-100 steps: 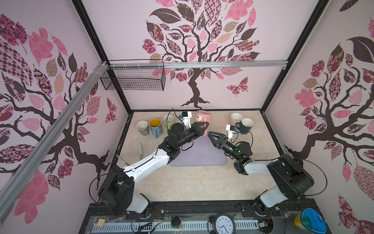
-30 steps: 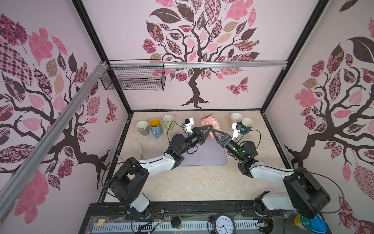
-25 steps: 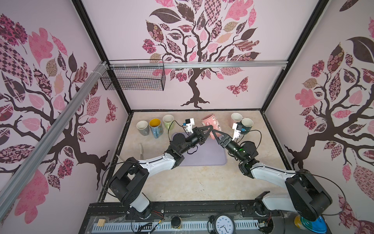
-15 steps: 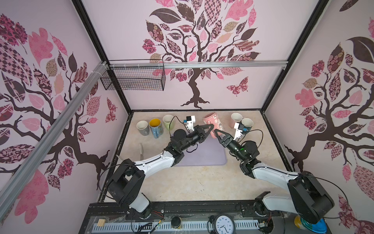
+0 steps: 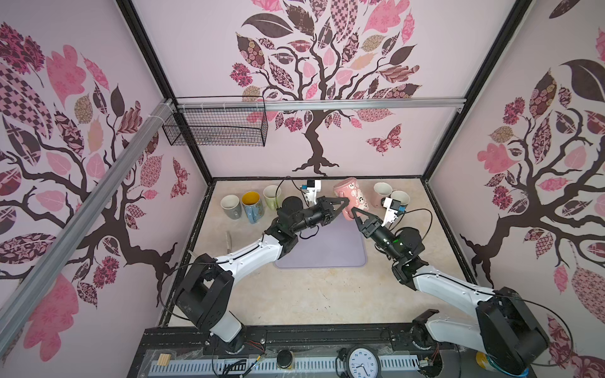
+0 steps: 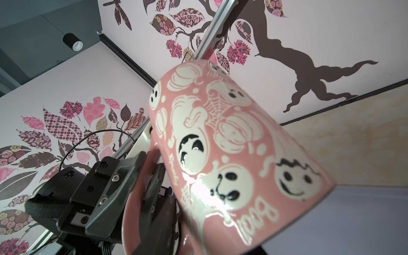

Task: Turn the mug right side up
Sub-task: Place the mug at the top-right of the table.

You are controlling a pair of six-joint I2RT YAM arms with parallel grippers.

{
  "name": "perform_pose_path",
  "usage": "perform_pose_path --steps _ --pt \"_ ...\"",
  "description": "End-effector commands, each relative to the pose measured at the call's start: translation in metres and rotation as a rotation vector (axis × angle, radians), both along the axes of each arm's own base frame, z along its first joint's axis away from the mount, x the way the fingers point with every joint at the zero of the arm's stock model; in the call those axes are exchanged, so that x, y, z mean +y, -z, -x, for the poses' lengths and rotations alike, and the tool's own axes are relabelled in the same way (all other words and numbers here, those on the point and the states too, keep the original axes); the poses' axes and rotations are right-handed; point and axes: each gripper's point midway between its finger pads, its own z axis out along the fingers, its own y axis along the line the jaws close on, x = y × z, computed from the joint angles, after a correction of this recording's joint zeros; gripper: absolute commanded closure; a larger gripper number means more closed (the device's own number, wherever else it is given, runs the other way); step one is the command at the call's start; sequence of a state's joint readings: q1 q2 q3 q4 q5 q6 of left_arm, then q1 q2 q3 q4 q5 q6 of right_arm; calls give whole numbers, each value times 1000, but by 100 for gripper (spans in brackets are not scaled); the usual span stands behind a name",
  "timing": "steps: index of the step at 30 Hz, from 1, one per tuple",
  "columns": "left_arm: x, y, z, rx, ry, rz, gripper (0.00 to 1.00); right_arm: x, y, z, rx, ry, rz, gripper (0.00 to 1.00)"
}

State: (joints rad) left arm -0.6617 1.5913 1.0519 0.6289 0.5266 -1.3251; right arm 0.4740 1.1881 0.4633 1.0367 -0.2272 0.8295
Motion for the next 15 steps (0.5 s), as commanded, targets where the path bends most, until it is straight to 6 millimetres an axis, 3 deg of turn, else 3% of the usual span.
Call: perform_pose_path --steps 1,5,15 --pt "-24 87 24 206 146 -207 100 15 -88 52 -413 -115 20 55" --pt "-28 90 25 211 165 -214 100 15 -89 51 -418 -103 35 47" --pt "-36 96 31 229 194 -216 100 12 -97 53 -451 -84 48 71"
